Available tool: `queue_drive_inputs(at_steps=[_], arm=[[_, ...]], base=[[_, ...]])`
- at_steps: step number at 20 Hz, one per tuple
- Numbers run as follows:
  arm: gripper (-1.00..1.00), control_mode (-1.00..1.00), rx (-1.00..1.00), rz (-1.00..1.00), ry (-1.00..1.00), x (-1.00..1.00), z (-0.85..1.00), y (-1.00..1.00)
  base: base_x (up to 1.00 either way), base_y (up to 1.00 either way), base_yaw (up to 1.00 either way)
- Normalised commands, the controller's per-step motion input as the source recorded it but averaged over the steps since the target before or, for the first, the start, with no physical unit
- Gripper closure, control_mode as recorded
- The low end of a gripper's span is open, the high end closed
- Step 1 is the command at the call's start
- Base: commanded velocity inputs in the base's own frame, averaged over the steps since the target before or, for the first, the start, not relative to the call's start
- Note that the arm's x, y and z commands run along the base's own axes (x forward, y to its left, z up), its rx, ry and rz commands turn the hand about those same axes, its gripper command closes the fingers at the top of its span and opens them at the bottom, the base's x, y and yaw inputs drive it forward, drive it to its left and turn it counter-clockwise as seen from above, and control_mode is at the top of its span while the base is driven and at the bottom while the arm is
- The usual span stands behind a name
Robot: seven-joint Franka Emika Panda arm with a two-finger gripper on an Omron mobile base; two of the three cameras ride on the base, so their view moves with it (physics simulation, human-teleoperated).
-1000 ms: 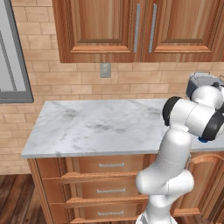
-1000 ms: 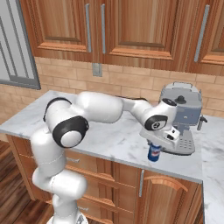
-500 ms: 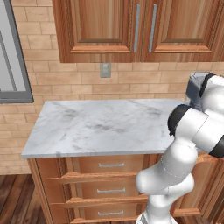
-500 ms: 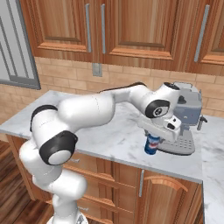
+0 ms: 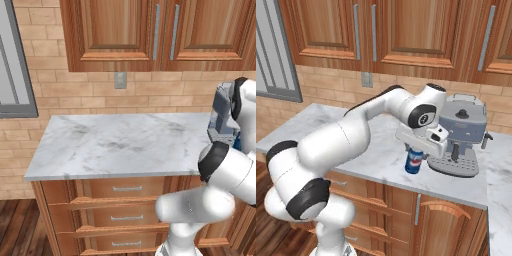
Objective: Four empty soda cans are scattered around the kitchen. Gather all the cans and cluster them next to the stove for recycling.
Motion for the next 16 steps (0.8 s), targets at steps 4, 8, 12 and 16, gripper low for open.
queue_drive_inputs(at_steps=[4, 8, 12, 16], arm=[[1.0, -1.0, 0.0, 0.0, 0.0, -0.57, 0.16, 0.39], [1.0, -1.0, -0.02, 0.0, 0.05, -0.47, 0.02, 0.62], [1.0, -1.0, -0.02, 0.0, 0.0, -0.59, 0.01, 0.54], [1.0, -1.0, -0.03, 0.0, 0.0, -0.63, 0.19, 0.45]], base=[[0.0, 0.0, 0.0], [0.0, 0.0, 0.0], [0.0, 0.0, 0.0], [0.0, 0.0, 0.0]])
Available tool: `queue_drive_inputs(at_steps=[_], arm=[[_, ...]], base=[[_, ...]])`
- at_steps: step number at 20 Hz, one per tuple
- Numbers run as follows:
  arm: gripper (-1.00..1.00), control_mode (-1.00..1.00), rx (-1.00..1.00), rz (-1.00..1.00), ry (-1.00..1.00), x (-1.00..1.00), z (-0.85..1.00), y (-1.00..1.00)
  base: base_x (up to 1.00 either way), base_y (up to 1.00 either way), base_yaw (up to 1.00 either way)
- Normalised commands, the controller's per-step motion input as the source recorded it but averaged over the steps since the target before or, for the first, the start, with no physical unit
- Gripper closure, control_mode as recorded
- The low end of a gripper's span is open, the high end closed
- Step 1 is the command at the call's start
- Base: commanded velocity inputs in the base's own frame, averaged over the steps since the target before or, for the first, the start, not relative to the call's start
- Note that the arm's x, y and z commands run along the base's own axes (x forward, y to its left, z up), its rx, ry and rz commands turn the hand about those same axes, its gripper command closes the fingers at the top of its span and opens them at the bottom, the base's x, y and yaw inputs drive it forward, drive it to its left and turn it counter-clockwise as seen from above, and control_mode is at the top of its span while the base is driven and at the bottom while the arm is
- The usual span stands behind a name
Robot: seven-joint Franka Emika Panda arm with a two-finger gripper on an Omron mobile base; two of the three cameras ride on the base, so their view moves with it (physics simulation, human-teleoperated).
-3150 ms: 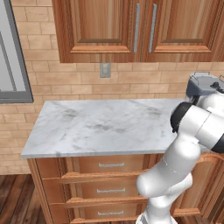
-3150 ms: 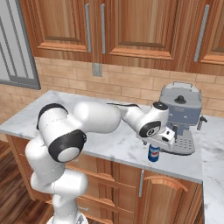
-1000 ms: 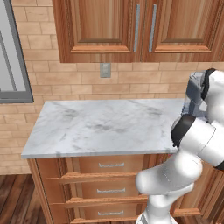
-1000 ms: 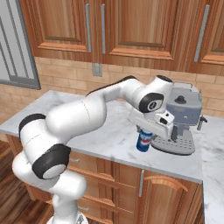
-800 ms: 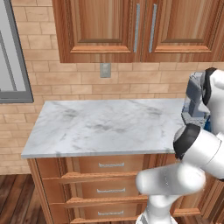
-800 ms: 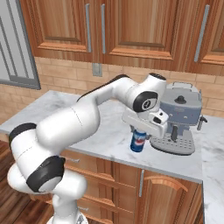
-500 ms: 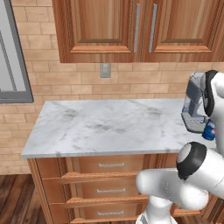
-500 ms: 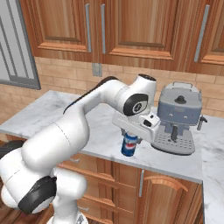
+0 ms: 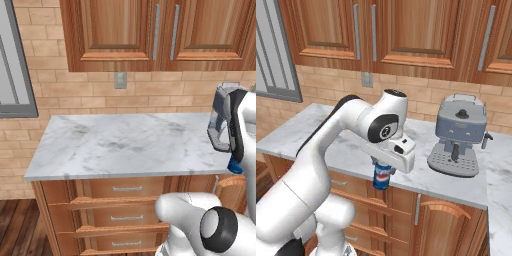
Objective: Four empty soda cans are scattered around the kitchen. Gather all the cans and cluster them next to the stove for recycling.
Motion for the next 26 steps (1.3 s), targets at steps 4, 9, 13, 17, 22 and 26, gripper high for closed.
queue_drive_inputs(at_steps=[4, 9, 13, 17, 22, 26], arm=[[1.0, -1.0, -0.05, 0.0, 0.0, -0.47, 0.23, 0.45], [1.0, -1.0, -0.03, 0.0, 0.0, -0.37, 0.16, 0.39], [1.0, 1.0, -0.01, 0.0, 0.0, -0.22, 0.06, 0.19], [1.0, 1.0, 0.0, 0.0, 0.0, 0.0, 0.0, 0.0], [1.0, 1.0, 0.0, 0.0, 0.0, 0.0, 0.0, 0.0], [1.0, 1.0, 0.0, 0.0, 0.0, 0.0, 0.0, 0.0]], base=[[0.0, 0.0, 0.0], [0.0, 0.0, 0.0], [-0.27, 0.17, 0.0], [-0.63, 0.3, 0.0], [-0.67, 0.21, 0.0], [-0.53, 0.45, 0.03]])
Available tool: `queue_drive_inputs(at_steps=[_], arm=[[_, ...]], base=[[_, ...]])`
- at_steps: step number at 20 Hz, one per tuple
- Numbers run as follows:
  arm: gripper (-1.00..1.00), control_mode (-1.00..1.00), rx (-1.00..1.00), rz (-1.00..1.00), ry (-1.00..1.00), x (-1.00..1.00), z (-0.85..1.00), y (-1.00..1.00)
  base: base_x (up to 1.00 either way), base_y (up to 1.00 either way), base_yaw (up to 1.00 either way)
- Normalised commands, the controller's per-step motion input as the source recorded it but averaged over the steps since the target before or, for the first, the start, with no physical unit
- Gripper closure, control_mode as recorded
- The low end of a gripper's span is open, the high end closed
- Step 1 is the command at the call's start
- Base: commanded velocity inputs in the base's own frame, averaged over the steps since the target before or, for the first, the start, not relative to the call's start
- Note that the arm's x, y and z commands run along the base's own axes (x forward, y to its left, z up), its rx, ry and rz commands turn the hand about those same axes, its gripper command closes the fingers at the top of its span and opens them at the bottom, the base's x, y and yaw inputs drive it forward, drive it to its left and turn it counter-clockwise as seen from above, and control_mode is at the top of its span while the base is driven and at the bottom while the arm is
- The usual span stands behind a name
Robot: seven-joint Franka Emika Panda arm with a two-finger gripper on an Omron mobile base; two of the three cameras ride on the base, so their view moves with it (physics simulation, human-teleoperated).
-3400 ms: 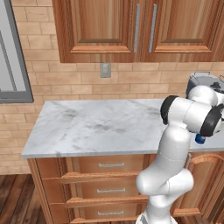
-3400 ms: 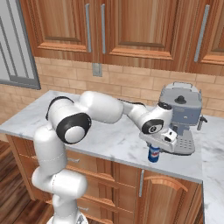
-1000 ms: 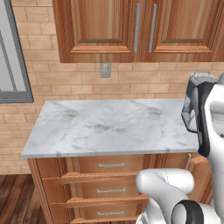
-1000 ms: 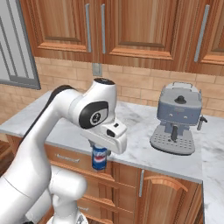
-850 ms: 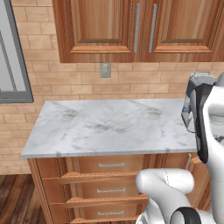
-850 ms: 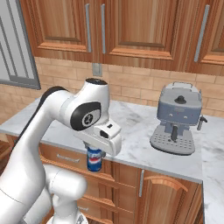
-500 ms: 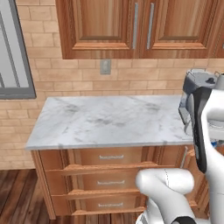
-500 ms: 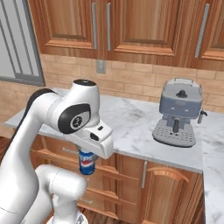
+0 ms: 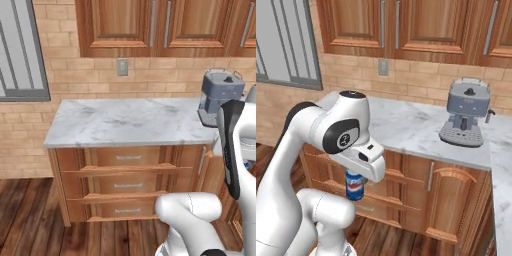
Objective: Four empty soda cans are scattered around the kitchen. Gather all the cans and cluster them next to the stove for recycling.
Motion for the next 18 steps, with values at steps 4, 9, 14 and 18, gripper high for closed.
queue_drive_inputs(at_steps=[4, 9, 14, 18], arm=[[1.0, 1.0, 0.0, 0.0, 0.0, 0.0, 0.0, 0.0], [1.0, 1.0, 0.0, 0.0, 0.0, 0.0, 0.0, 0.0], [1.0, 1.0, 0.0, 0.0, 0.0, 0.0, 0.0, 0.0], [1.0, 1.0, 0.0, 0.0, 0.0, 0.0, 0.0, 0.0]], base=[[-0.51, 0.43, 0.08], [-0.44, 0.32, 0.22], [-0.29, 0.04, 0.33], [-0.07, 0.0, 0.37]])
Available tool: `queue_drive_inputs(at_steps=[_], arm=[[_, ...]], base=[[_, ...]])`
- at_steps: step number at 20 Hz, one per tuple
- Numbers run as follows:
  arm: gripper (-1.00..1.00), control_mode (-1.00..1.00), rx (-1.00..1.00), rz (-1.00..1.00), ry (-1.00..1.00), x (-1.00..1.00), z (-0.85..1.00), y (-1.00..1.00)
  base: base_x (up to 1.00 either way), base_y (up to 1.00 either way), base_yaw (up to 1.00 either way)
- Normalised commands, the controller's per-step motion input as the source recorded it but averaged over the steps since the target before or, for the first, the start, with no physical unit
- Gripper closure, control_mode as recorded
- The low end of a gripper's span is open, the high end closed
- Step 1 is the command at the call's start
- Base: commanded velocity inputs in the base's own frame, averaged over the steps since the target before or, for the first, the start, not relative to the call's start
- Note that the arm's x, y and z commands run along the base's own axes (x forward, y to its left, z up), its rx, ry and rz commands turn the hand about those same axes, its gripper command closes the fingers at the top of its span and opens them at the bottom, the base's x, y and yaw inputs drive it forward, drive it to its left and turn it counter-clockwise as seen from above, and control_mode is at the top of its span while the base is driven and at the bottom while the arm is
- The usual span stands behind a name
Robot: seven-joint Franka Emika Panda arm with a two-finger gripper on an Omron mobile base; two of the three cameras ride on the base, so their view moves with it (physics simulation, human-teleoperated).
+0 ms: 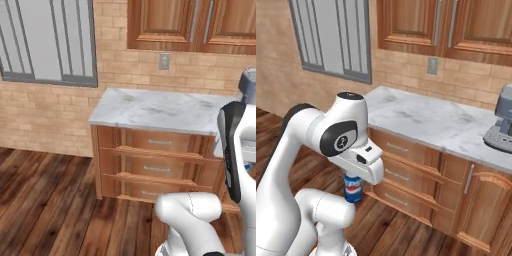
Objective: Four empty soda cans are scattered around the kitchen. Gather all the cans and cluster them next to the stove for recycling.
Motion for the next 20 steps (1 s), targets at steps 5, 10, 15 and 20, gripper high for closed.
queue_drive_inputs(at_steps=[5, 10, 15, 20], arm=[[1.0, 1.0, 0.0, 0.0, 0.0, 0.0, 0.0, 0.0], [1.0, 1.0, 0.0, 0.0, 0.0, 0.0, 0.0, 0.0], [1.0, 1.0, 0.0, 0.0, 0.0, 0.0, 0.0, 0.0], [1.0, 1.0, 0.0, 0.0, 0.0, 0.0, 0.0, 0.0]], base=[[0.0, 0.0, 0.39], [-0.04, 0.0, 0.38], [-0.22, 0.0, 0.35], [-0.34, -0.01, 0.36]])
